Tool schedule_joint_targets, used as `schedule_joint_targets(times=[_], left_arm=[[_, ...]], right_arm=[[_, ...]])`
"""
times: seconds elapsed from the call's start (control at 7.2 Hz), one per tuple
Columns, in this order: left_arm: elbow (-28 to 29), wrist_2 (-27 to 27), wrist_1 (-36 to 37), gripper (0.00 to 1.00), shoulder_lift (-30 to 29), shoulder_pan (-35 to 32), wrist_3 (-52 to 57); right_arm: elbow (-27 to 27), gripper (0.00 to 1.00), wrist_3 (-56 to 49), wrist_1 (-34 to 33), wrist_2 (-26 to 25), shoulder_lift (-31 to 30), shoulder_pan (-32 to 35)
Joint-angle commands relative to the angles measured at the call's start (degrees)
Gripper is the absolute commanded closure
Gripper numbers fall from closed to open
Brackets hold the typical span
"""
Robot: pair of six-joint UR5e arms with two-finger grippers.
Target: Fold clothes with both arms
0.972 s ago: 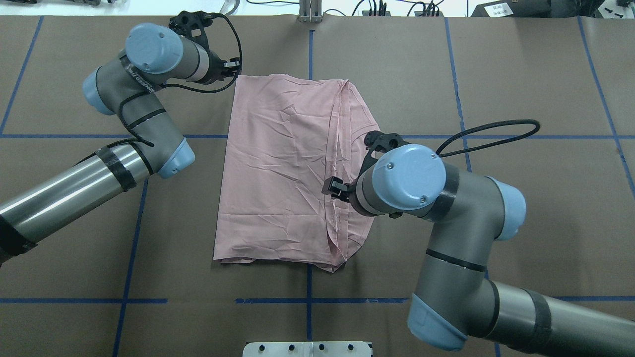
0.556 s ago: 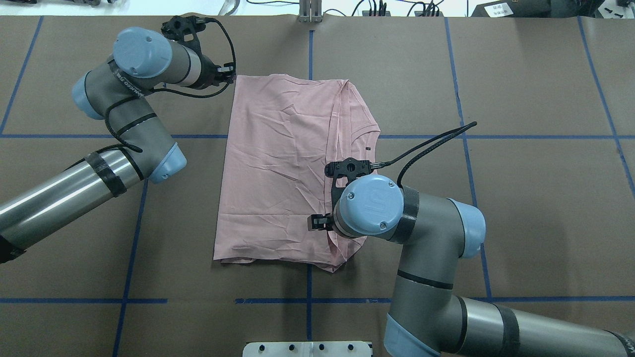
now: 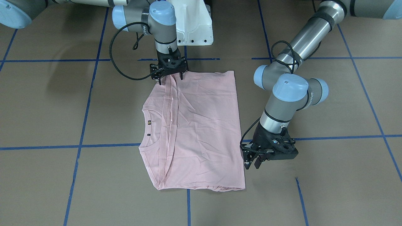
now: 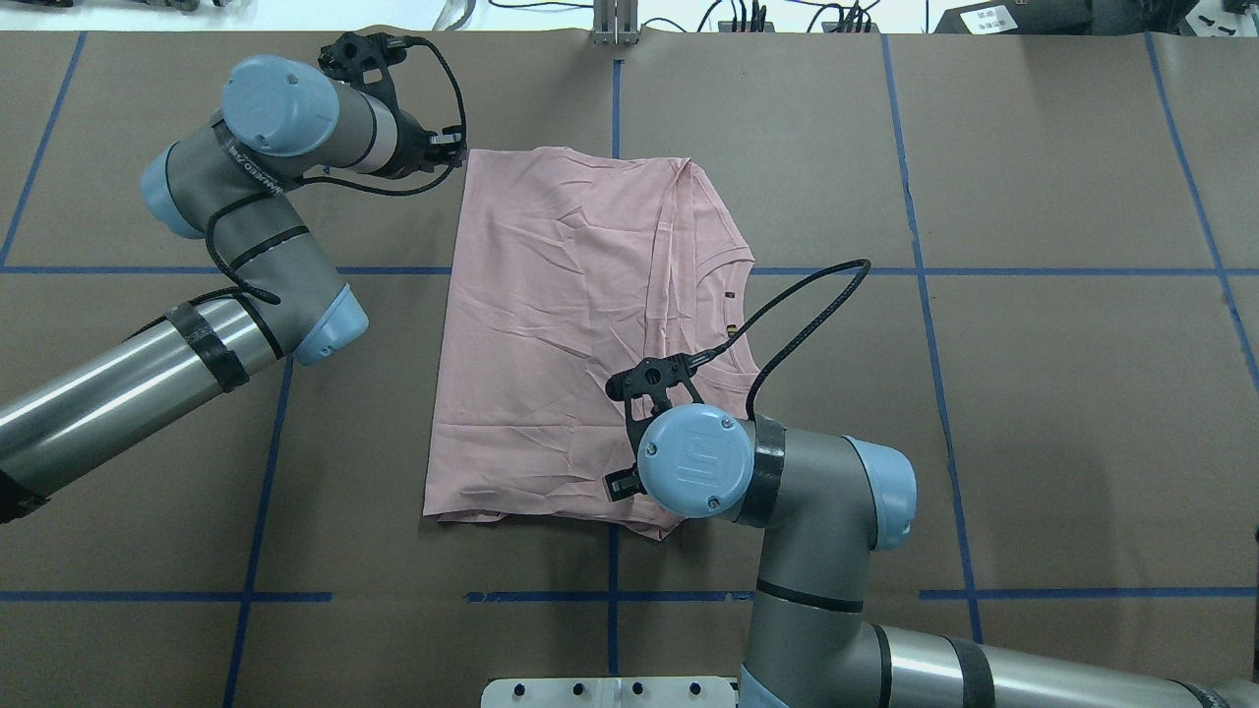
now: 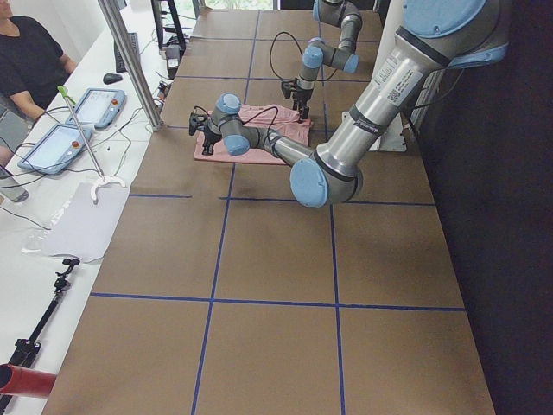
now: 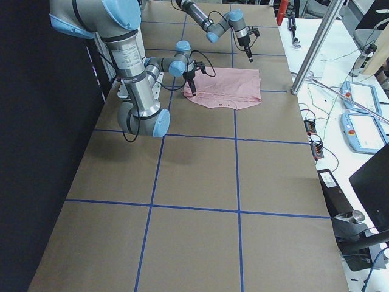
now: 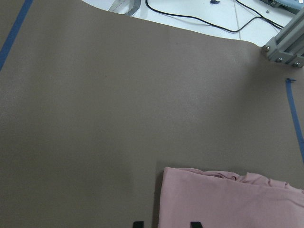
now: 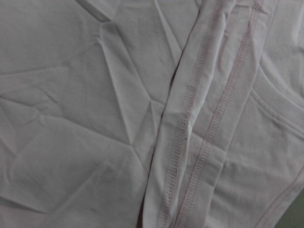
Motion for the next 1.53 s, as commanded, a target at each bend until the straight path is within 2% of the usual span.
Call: schedule_joint_targets(times=[0.0,0.28,0.42,0.56,0.69,0.97,1.11,1.39], left_arm=[[0.0,0.0,-0.1,0.56,0.0,-0.1,-0.1],[0.0,0.0,-0.1,0.56,0.0,-0.1,-0.1],[-0.1,0.0,-0.1,0.56,-0.1,-0.1,-0.2],[-0.1,0.0,-0.1,0.56,0.0,-0.1,-0.2],[-0.1,0.0,-0.1,0.56,-0.1,0.0,-0.2],[-1.2,-0.1,0.5,0.56,0.0,-0.1,-0.1],[-2.5,-1.7,0.5,0.57,0.2,-0.3,-0.2],[-6.1,-3.0,0.5,0.58,3.1,-0.5,-0.1]], right_arm=[[-0.1,0.0,-0.6,-2.8,-1.2,-0.6,-0.4],[0.8,0.0,-1.8,-3.4,-1.2,-2.2,1.2],[2.5,0.0,-1.8,-3.4,-1.7,-5.4,1.8],[9.3,0.0,-3.2,-3.5,-1.8,-11.0,2.0],[13.0,0.0,-3.6,-3.4,-2.0,-15.3,2.2],[11.9,0.0,-2.6,-3.4,-3.1,-12.4,1.5],[11.8,0.0,3.2,-3.4,-3.8,-9.7,1.6],[11.8,0.0,30.3,-2.5,-5.6,-7.4,-2.1]])
